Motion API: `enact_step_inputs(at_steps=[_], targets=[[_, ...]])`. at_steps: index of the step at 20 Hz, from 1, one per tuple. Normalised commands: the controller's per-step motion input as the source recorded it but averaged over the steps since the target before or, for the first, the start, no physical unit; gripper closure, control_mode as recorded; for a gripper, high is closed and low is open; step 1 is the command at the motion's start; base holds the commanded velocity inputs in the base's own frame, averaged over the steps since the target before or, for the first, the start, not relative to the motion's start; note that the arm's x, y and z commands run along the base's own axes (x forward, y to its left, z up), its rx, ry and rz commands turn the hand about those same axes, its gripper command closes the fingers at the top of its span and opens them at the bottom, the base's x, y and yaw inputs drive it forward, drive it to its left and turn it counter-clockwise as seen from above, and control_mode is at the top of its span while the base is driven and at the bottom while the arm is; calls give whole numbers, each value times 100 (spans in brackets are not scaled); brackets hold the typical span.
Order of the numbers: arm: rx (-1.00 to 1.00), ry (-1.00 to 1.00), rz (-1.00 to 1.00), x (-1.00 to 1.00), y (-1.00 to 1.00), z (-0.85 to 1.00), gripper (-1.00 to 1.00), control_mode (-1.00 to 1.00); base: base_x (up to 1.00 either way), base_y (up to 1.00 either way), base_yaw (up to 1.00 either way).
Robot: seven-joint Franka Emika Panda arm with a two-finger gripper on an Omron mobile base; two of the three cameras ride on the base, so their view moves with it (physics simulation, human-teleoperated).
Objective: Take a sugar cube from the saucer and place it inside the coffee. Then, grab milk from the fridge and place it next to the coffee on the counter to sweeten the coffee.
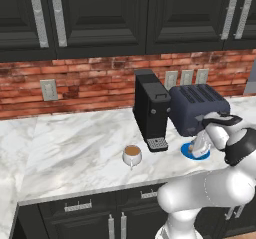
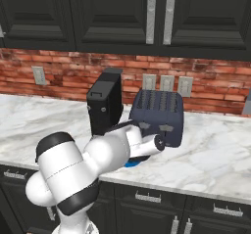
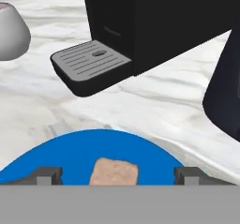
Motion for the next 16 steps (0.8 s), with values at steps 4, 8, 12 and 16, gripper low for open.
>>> enact_step_inputs(at_steps=[4,8,12,16], targets=[[0,0,0,-4,0,0,100,-100,0,0,0],[0,0,0,-14,0,0,100,-100,0,0,0],[0,-1,0,-22,0,1,100,-100,0,0,0],[0,-3,0,-33,3,27,100,-100,0,0,0]])
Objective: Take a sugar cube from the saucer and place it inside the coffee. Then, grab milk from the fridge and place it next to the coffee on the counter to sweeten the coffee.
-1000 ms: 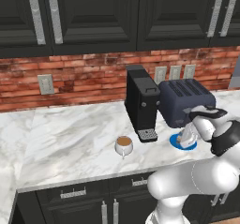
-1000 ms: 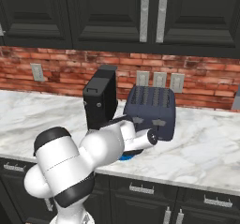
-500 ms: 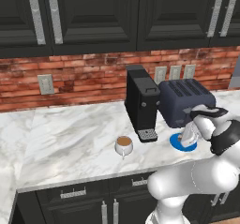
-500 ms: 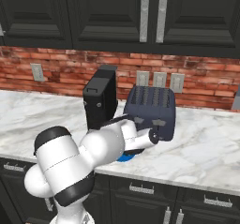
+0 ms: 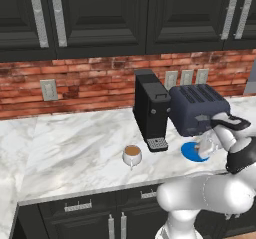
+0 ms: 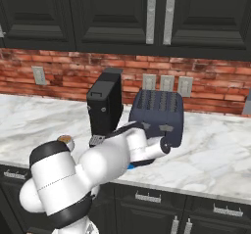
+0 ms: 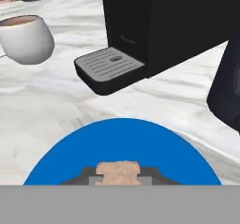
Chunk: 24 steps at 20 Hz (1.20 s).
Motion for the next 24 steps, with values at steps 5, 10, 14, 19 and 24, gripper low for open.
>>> enact_step_inputs(at_steps=[5,10,14,19,24], targets=[[-3,-3,0,-29,27,56,100,-100,0,0,0],[-6,0,-1,-10,46,64,100,-100,0,0,0],[-5,1,-2,-13,53,43,100,-100,0,0,0],[-6,0,-6,-22,58,30,100,-100,0,0,0],[-8,4,-1,-12,57,34,100,-100,0,0,0]])
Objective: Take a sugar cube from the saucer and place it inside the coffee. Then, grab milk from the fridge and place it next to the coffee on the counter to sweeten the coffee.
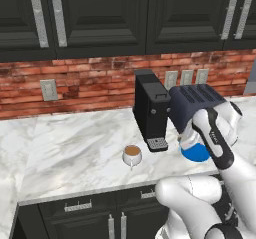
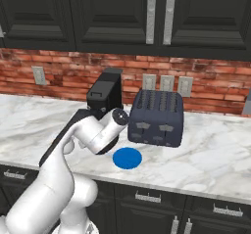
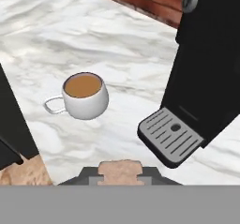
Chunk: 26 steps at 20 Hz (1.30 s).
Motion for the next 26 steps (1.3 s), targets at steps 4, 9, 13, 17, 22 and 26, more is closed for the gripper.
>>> enact_step_inputs(at_steps=[4,9,13,17,22,26], targets=[[-11,9,0,-10,49,28,100,-100,0,0,0],[-15,5,-1,-8,50,6,100,-100,0,0,0],[-18,5,-7,0,52,1,100,-100,0,0,0],[-18,4,-12,0,50,1,100,-100,0,0,0],[-17,5,-16,0,45,1,100,-100,0,0,0],[-15,4,-16,2,42,0,100,-100,0,0,0]])
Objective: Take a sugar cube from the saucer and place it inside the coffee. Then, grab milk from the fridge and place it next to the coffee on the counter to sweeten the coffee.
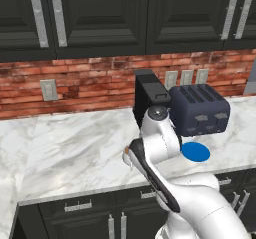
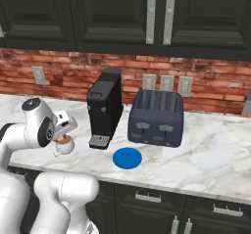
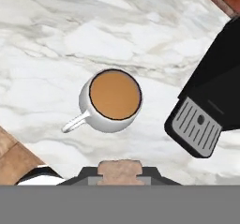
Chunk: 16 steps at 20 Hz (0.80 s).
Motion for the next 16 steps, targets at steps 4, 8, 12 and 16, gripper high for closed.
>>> enact_step_inputs(at_steps=[4,8,12,16], targets=[[-12,4,-16,13,39,0,100,-100,0,0,0],[-10,2,-13,24,29,0,100,-100,0,0,0],[-9,0,-9,31,12,0,100,-100,0,0,0],[-8,0,-8,28,10,-3,100,-100,0,0,0]])
